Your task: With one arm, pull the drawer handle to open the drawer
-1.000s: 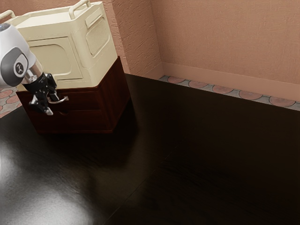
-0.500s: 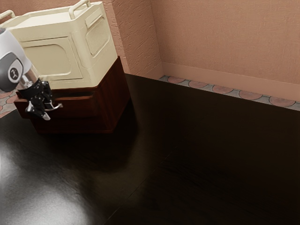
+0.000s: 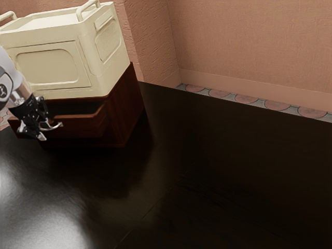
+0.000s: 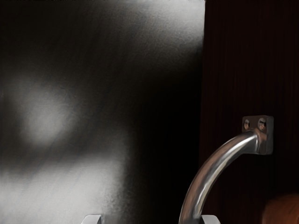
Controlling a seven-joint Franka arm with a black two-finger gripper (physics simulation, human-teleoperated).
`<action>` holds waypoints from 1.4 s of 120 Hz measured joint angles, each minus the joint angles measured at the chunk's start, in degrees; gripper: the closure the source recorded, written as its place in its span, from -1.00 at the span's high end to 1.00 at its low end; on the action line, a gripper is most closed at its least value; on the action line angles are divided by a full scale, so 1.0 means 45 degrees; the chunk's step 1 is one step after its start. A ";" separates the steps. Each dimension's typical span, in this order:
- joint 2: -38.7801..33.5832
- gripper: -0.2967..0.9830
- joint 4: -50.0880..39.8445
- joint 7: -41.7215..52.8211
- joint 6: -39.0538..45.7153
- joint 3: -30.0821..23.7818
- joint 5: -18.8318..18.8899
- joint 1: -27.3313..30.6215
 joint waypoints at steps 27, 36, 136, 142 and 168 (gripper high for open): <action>-0.0936 -0.21 -0.1114 -0.0013 0.0162 -0.0022 0.0002 0.0018; -0.1324 -0.21 -0.1599 -0.0018 0.0283 0.0009 0.0003 0.0020; -0.3675 -0.21 -0.4184 0.0024 0.1173 0.0281 0.0077 -0.0077; -0.3847 -0.21 -0.4392 0.0025 0.1248 0.0280 0.0076 -0.0061; -0.4417 -0.22 -0.5044 0.0022 0.1511 0.0281 0.0069 -0.0009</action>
